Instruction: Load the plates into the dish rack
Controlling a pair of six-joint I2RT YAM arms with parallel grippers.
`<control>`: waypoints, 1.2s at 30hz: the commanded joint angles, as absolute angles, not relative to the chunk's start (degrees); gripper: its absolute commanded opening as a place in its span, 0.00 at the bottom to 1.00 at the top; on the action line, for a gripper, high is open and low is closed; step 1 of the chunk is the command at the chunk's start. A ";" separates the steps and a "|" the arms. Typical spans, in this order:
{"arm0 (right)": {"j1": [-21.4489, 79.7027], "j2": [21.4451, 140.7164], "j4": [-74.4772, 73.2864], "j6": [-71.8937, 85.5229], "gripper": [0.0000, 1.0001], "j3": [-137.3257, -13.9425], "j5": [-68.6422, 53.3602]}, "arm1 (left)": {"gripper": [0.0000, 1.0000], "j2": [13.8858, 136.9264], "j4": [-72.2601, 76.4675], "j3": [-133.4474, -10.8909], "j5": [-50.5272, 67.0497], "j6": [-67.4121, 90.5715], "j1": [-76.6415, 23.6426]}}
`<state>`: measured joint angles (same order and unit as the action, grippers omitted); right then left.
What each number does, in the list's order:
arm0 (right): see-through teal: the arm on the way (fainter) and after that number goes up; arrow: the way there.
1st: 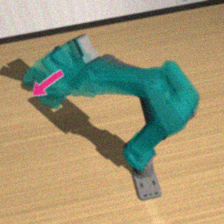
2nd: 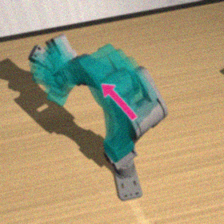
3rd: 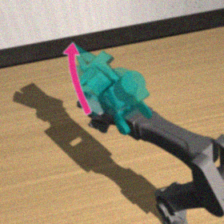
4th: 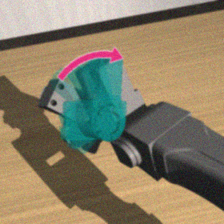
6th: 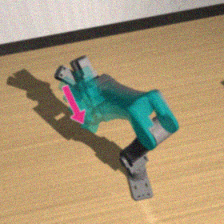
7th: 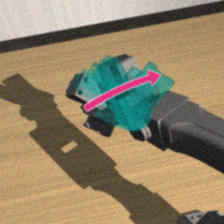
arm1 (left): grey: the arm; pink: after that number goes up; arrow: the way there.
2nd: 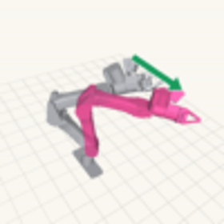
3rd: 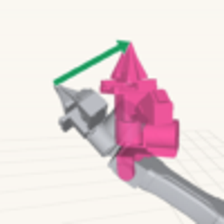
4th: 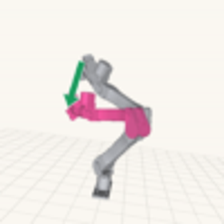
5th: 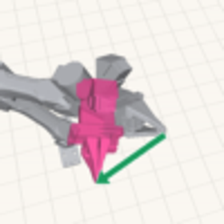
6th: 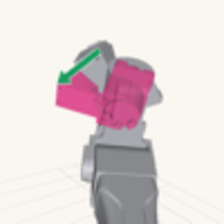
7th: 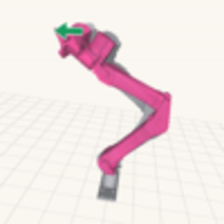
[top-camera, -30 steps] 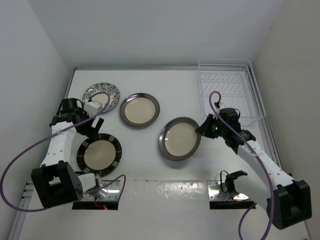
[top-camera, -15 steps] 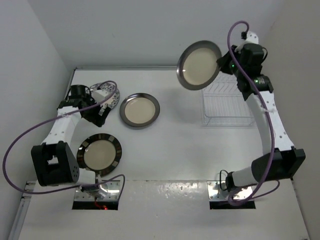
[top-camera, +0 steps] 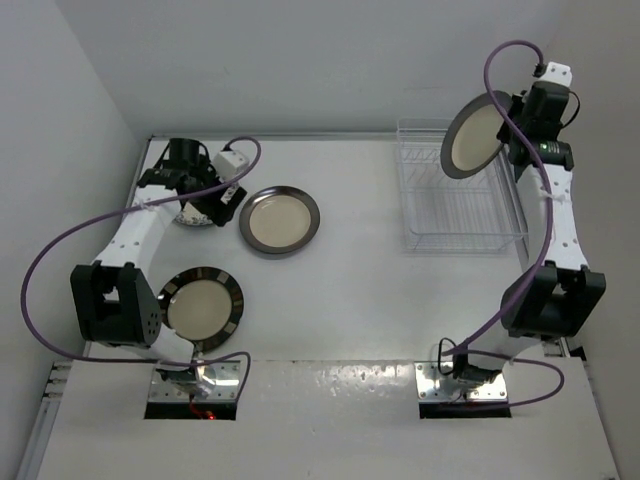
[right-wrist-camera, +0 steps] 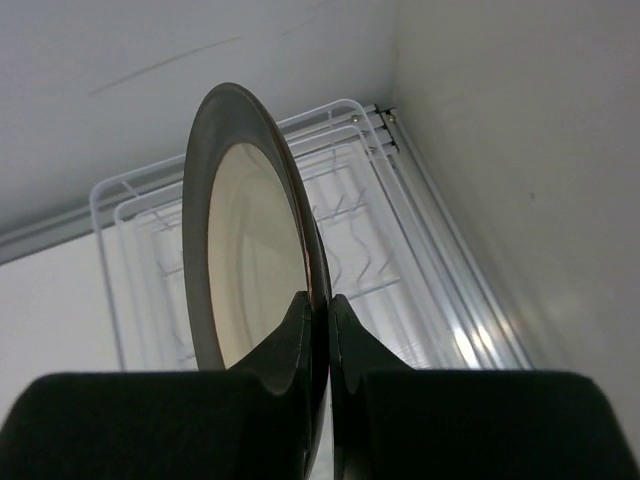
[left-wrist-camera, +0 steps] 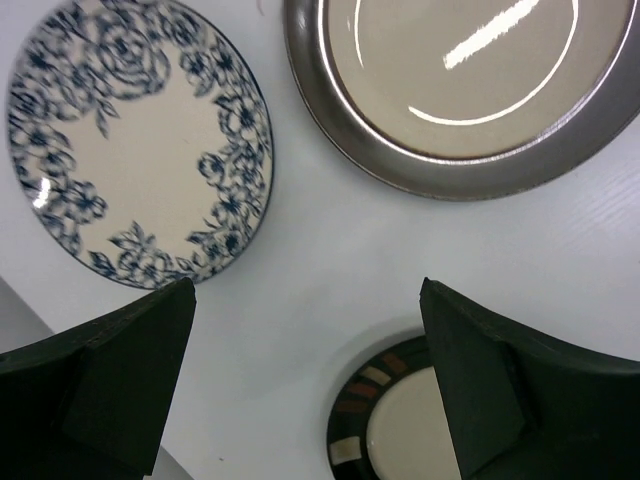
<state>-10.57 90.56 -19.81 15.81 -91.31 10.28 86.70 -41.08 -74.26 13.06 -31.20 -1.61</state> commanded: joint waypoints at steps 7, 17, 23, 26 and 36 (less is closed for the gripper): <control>-9.41 94.91 -3.96 3.61 0.00 -97.73 9.58 | 1.00 92.55 -42.63 -80.16 11.60 -30.06 -3.07; -5.63 105.81 -4.31 -1.23 0.00 -109.49 13.53 | 1.00 96.32 -43.15 -81.73 10.55 -29.53 -3.08; -3.25 107.66 -3.69 -1.14 0.00 -109.78 14.24 | 1.00 97.38 -43.68 -81.74 9.40 -29.53 -3.08; -2.90 108.28 -4.13 -0.97 0.00 -108.20 15.03 | 1.00 97.38 -43.68 -81.74 8.80 -29.53 -3.08; -0.44 105.12 1.93 -4.22 0.00 -98.35 20.91 | 1.00 97.91 -43.68 -81.74 7.73 -29.53 -3.08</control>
<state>-1.34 108.73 -6.59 -1.98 -98.54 16.80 97.76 -43.66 -80.01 8.45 -29.91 -2.66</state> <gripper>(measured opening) 0.035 0.995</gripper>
